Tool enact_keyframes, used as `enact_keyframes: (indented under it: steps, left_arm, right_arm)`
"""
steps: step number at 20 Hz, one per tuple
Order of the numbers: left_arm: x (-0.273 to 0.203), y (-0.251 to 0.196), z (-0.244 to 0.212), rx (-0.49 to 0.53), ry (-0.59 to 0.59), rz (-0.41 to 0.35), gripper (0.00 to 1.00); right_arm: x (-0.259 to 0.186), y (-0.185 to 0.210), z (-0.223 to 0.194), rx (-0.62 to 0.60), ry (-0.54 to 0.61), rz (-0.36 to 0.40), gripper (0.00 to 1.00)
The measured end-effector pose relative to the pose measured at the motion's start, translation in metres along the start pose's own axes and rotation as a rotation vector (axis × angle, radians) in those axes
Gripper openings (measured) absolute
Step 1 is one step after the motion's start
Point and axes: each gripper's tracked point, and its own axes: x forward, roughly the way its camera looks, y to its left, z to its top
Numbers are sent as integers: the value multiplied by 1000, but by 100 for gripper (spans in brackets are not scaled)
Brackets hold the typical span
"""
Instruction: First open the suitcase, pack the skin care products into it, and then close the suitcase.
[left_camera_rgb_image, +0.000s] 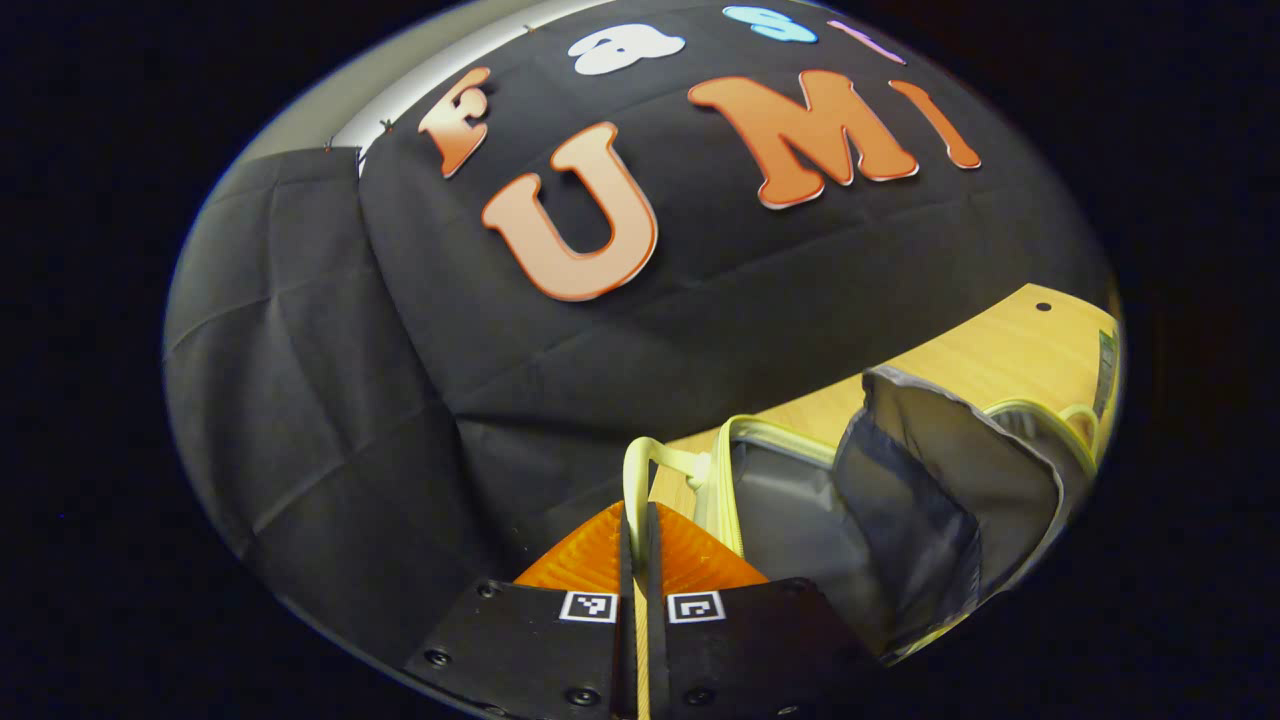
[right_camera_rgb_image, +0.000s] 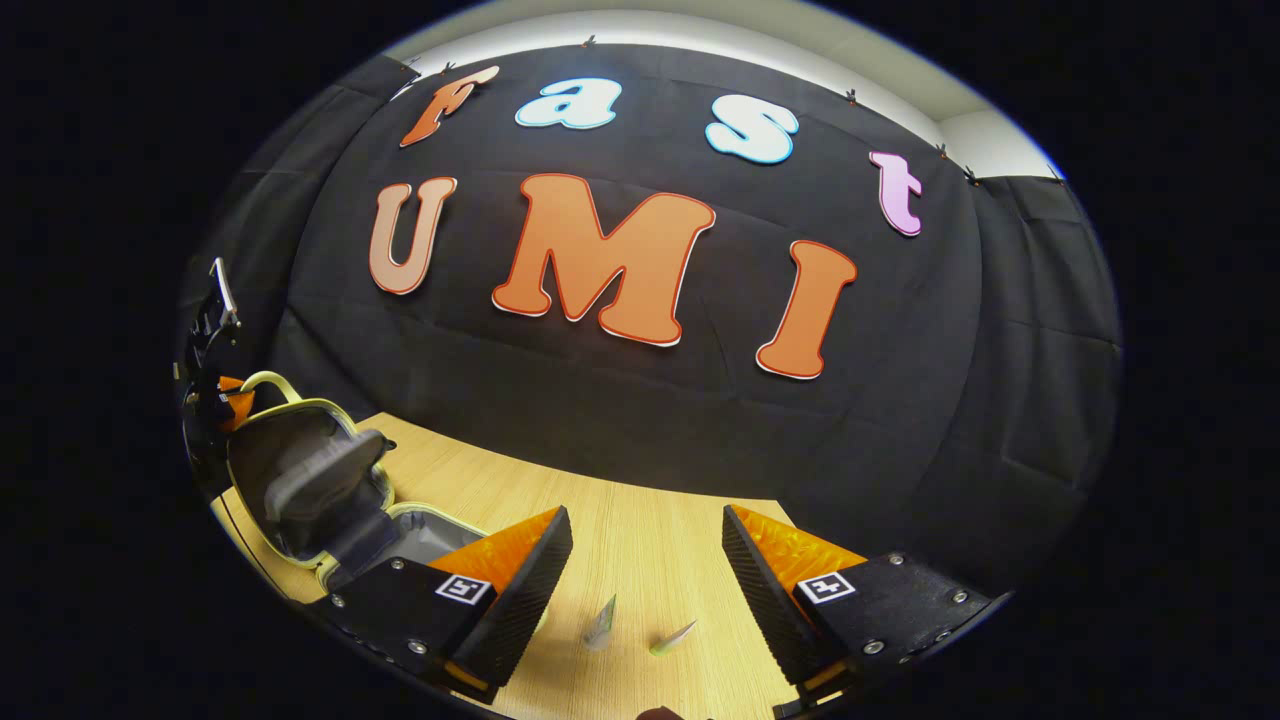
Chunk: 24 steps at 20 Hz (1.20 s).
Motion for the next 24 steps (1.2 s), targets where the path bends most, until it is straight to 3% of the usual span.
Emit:
enact_keyframes:
  steps: [3,4,6,7,8,9,12,15,16,17,18,24]
  left_arm:
    - [0,7,-25,2,103,35,4]
    - [-4,9,-34,0,137,39,11]
    - [-11,16,-38,5,187,81,15]
    - [-11,18,-35,16,168,87,16]
    - [-12,18,-29,19,141,82,12]
    - [-11,11,-29,19,124,65,17]
    - [-13,-37,-7,-43,49,-38,55]
    - [-25,-93,34,-24,-85,-142,89]
    - [-32,-112,45,-19,-119,-178,90]
    - [-37,-131,56,-24,-143,-219,98]
    - [-45,-151,67,-30,-163,-262,94]
    - [-75,-250,122,-67,-213,-419,98]
  right_arm:
    - [-1,11,-2,56,5,47,95]
    - [0,14,-3,77,10,54,95]
    - [4,14,-7,90,21,60,95]
    - [5,14,-6,88,21,63,96]
    - [6,11,-6,86,17,60,96]
    - [8,9,-6,84,15,60,96]
    - [11,-2,-13,60,10,64,95]
    - [12,-11,-27,50,18,91,96]
    - [12,-16,-33,44,23,98,96]
    - [13,-22,-37,36,25,103,96]
    - [14,-26,-40,28,23,107,96]
    - [22,-62,-65,25,46,143,96]
